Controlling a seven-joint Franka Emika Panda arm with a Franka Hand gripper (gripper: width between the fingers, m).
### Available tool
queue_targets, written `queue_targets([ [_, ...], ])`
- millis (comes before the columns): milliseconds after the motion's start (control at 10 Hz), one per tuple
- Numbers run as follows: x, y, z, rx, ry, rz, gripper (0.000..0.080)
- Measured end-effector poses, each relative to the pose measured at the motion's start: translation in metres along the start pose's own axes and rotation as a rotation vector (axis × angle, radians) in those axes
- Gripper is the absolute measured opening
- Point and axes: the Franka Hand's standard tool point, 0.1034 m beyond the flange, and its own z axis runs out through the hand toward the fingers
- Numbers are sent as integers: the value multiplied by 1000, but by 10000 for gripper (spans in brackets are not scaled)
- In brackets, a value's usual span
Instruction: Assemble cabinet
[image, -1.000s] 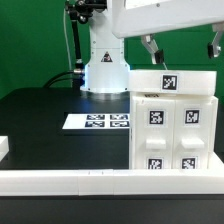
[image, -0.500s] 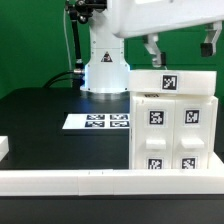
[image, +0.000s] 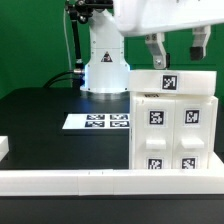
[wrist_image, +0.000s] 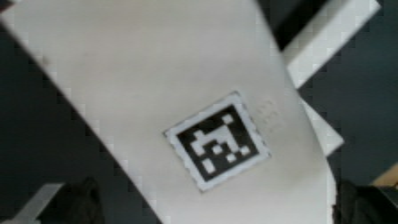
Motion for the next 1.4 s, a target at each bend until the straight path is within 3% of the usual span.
queue_targets([
  [300, 1, -4, 6, -64, -52, -332, 649],
  [1000, -4, -6, 21, -52, -75, -295, 649],
  [1100, -5, -5, 21, -52, -75, -295, 625],
  [1200, -5, -5, 21, -52, -75, -288, 552],
  [1400, -5, -5, 21, -58, -69, -104, 552],
])
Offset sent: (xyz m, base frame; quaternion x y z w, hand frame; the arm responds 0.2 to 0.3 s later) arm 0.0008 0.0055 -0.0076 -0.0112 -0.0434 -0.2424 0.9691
